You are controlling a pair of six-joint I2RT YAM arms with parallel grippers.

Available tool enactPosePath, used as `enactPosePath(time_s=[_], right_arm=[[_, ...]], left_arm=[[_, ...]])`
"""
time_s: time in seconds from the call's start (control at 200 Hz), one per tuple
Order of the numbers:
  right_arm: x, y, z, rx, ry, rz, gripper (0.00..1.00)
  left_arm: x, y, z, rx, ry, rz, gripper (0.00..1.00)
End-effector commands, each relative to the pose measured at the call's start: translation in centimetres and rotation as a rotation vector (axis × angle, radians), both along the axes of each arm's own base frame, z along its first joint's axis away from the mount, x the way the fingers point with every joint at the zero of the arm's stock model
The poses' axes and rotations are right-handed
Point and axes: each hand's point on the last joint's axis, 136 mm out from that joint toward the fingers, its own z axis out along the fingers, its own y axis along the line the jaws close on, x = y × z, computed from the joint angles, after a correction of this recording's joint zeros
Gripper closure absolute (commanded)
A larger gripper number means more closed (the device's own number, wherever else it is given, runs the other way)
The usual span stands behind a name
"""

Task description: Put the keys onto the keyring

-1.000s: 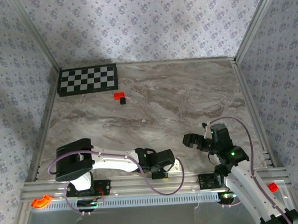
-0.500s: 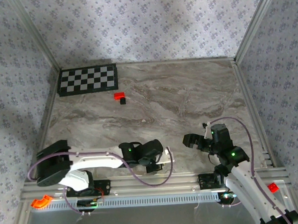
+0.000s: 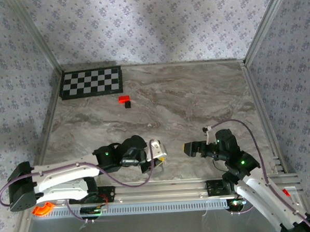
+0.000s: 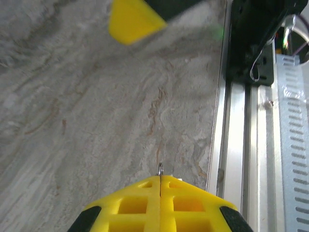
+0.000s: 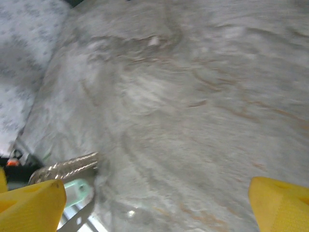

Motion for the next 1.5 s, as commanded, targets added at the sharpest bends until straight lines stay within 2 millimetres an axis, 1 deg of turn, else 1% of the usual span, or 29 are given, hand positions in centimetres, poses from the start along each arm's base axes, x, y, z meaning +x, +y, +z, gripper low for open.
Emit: enactPosePath(time_s=[0.0, 0.13, 0.21, 0.355, 0.395, 0.475, 0.54, 0.595, 0.635, 0.705, 0.79, 0.98, 1.104, 1.279, 1.494], right_arm=[[0.0, 2.1, 4.2, 0.046, -0.189, 0.085, 0.02], [-1.5, 4.5, 6.7, 0.108, -0.316, 0.199, 0.03], [-2.5, 5.6, 8.3, 0.135, -0.398, 0.257, 0.03], [-3.8, 6.5, 10.5, 0.149, -0.51, 0.328, 0.02], [-4.0, 6.6, 11.0, 0.152, -0.538, 0.345, 0.04], [-4.4, 6.7, 12.0, 0.155, -0.584, 0.364, 0.11], [-4.7, 6.7, 12.9, 0.162, -0.62, 0.374, 0.21], [-4.8, 6.7, 13.4, 0.16, -0.646, 0.38, 0.33], [-4.9, 6.7, 13.9, 0.16, -0.666, 0.385, 0.4], [-5.0, 6.7, 14.4, 0.151, -0.689, 0.394, 0.46], [-5.1, 7.0, 14.8, 0.144, -0.712, 0.413, 0.49], [-5.6, 8.3, 14.3, 0.107, -0.741, 0.486, 0.47], [-5.8, 9.0, 14.0, 0.076, -0.776, 0.529, 0.49], [-6.2, 9.4, 14.7, 0.085, -0.833, 0.562, 0.51], [-6.8, 10.0, 15.3, 0.101, -0.848, 0.606, 0.51]], left_arm=[[0.0, 0.2, 2.7, -0.1, -0.003, 0.007, 1.0], [0.3, 1.1, 4.5, -0.144, -0.042, 0.031, 1.0], [0.4, 1.5, 5.5, -0.172, -0.066, 0.036, 1.0], [0.6, 2.2, 7.0, -0.214, -0.102, 0.045, 1.0], [0.6, 2.3, 7.5, -0.23, -0.108, 0.046, 1.0], [0.5, 2.5, 8.4, -0.254, -0.119, 0.043, 1.0], [0.4, 2.6, 9.0, -0.273, -0.127, 0.042, 1.0], [0.4, 2.7, 9.4, -0.287, -0.132, 0.041, 1.0], [0.3, 2.7, 9.7, -0.297, -0.134, 0.038, 1.0], [0.3, 2.8, 10.1, -0.313, -0.137, 0.039, 1.0], [0.3, 2.9, 10.7, -0.332, -0.14, 0.037, 1.0], [0.3, 2.9, 11.5, -0.36, -0.144, 0.023, 1.0], [0.1, 3.0, 11.9, -0.373, -0.144, 0.012, 1.0], [-0.3, 3.1, 12.6, -0.398, -0.142, -0.006, 1.0], [-1.0, 3.4, 13.7, -0.442, -0.144, -0.035, 1.0]])
